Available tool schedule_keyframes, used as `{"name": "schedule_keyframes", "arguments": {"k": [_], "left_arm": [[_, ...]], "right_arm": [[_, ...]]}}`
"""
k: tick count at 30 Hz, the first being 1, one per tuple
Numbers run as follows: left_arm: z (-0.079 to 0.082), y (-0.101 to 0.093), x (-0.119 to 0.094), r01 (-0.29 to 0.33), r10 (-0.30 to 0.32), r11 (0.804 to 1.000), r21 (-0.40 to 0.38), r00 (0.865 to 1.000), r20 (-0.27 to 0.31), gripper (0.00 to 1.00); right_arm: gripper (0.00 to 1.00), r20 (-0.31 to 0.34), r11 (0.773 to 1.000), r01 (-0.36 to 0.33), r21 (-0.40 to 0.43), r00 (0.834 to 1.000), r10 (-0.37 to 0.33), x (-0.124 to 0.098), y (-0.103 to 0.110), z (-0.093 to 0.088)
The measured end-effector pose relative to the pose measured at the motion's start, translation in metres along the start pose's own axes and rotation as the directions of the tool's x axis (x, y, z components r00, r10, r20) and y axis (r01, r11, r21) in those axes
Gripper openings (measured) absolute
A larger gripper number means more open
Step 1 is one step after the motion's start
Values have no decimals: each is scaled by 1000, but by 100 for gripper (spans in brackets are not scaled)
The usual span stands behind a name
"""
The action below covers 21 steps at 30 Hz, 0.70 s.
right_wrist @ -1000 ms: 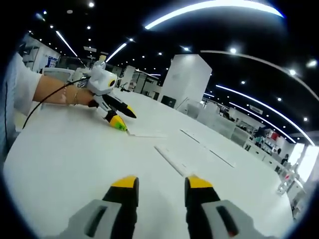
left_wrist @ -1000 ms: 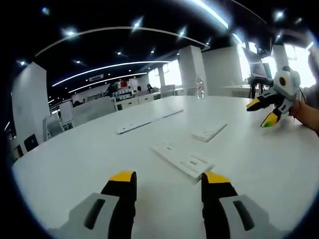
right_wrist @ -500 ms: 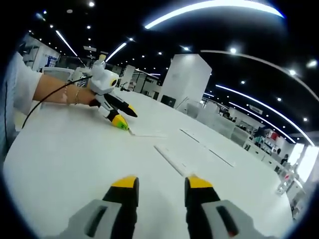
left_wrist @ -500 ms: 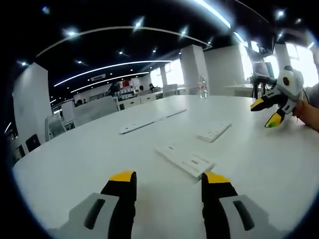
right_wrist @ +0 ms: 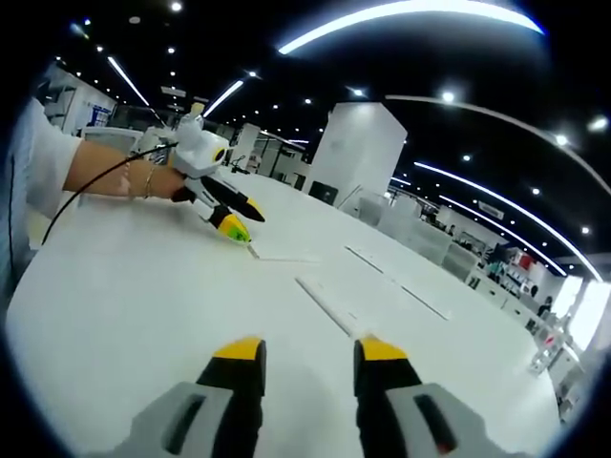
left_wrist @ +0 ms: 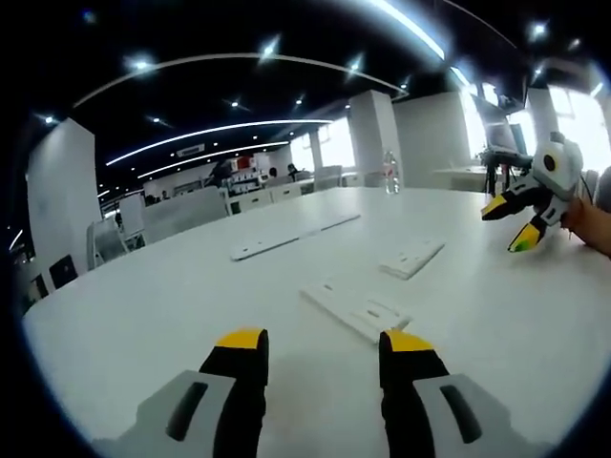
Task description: Locate the socket holder cover, grip the socket holder cover, clip it into the socket holder slot.
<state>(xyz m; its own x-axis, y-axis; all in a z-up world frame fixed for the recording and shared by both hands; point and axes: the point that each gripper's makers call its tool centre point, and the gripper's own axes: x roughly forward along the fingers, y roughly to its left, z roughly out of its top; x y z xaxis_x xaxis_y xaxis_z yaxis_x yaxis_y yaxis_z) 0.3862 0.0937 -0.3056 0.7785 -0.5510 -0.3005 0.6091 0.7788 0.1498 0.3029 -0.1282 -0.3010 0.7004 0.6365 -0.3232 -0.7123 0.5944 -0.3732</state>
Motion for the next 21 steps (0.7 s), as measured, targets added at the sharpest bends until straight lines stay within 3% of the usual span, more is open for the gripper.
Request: {"name": "schedule_keyframes", "arguments": {"k": [5,21], "left_arm": [[-6,-3,7,2,-2,1000,2,1000,-31,48],[-6,-1,13,2,-3,999,-39,999,-39,54]], "right_arm": [[38,2,1000,2,1,1000,-2,-1,-2,0],[38,7,1000,1,-7,1000,0,-2,-1,4]]}}
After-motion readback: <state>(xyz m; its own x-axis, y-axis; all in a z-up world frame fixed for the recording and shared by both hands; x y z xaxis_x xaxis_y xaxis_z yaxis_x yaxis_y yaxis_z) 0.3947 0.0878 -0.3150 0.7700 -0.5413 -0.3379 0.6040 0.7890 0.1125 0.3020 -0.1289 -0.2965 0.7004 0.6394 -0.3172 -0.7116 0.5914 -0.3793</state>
